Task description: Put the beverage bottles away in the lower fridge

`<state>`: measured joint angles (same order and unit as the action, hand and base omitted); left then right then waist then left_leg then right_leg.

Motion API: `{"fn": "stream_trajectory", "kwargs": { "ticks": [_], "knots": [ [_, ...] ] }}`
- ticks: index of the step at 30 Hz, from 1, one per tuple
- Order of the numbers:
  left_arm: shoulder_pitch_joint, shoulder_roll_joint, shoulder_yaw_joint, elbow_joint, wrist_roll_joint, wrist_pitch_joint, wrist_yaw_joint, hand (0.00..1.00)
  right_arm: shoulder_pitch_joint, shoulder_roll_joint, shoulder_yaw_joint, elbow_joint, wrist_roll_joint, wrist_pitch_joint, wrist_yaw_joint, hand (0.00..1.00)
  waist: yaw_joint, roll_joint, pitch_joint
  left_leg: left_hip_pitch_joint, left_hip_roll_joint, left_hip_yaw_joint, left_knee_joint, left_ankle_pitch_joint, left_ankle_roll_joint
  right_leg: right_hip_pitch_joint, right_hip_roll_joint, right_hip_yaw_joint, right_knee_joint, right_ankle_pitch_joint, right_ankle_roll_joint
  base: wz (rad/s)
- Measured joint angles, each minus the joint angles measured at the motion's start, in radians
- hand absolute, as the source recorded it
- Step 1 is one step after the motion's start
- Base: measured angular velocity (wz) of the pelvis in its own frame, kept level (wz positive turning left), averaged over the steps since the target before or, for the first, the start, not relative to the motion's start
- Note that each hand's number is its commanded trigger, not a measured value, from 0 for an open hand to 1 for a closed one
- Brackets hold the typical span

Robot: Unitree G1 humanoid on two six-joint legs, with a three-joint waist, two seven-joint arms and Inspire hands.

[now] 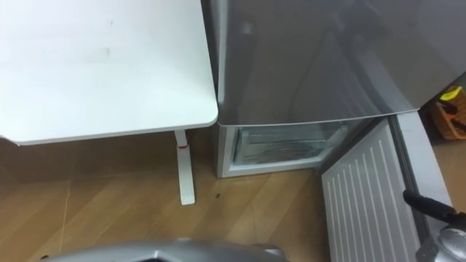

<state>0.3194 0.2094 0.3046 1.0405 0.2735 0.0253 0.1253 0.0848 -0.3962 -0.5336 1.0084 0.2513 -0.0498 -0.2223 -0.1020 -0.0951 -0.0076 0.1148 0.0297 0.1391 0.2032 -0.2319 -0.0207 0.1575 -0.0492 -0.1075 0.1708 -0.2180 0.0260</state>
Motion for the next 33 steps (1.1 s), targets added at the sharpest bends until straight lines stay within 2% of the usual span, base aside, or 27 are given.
{"fn": "stream_trajectory", "kwargs": {
  "ticks": [1,8,12,19,33],
  "knots": [
    [0.002,0.000,0.005,0.000,0.001,0.000,0.000,0.00,0.001,-0.006,-0.002,0.002,0.009,0.000,0.005,0.00,0.000,-0.004,0.0025,0.000,0.000,-0.001,-0.002,0.000,0.000,0.000,0.000,0.000,0.001,0.000,0.000,0.00],
    [0.023,0.000,0.007,0.000,0.001,0.000,0.000,0.00,0.002,-0.044,-0.002,0.043,0.029,0.009,0.018,0.00,0.000,-0.010,-0.0010,0.000,0.000,-0.003,0.002,0.000,0.000,0.001,0.000,-0.001,-0.002,0.000,0.000,0.00],
    [0.030,0.000,0.010,0.000,0.000,0.001,0.000,0.00,-0.005,-0.066,-0.012,0.096,0.060,0.032,0.026,0.00,0.000,-0.015,-0.0025,0.001,-0.001,-0.005,0.002,0.000,0.000,0.000,0.000,0.001,-0.003,0.000,0.000,0.00],
    [0.021,0.002,0.046,0.000,0.000,0.000,0.000,0.00,-0.012,-0.102,-0.040,0.124,0.068,0.042,0.027,0.00,-0.002,-0.015,-0.0008,0.000,-0.001,-0.005,0.000,0.000,0.000,-0.003,-0.001,0.002,-0.003,-0.001,0.000,0.00],
    [0.020,0.004,0.049,0.000,0.000,0.000,0.000,0.00,-0.018,-0.112,-0.039,0.169,0.102,0.052,0.028,0.00,-0.003,-0.022,0.0016,-0.010,-0.001,-0.010,0.001,0.000,0.000,-0.014,-0.001,0.001,-0.004,-0.001,0.000,0.00]
  ]
}}
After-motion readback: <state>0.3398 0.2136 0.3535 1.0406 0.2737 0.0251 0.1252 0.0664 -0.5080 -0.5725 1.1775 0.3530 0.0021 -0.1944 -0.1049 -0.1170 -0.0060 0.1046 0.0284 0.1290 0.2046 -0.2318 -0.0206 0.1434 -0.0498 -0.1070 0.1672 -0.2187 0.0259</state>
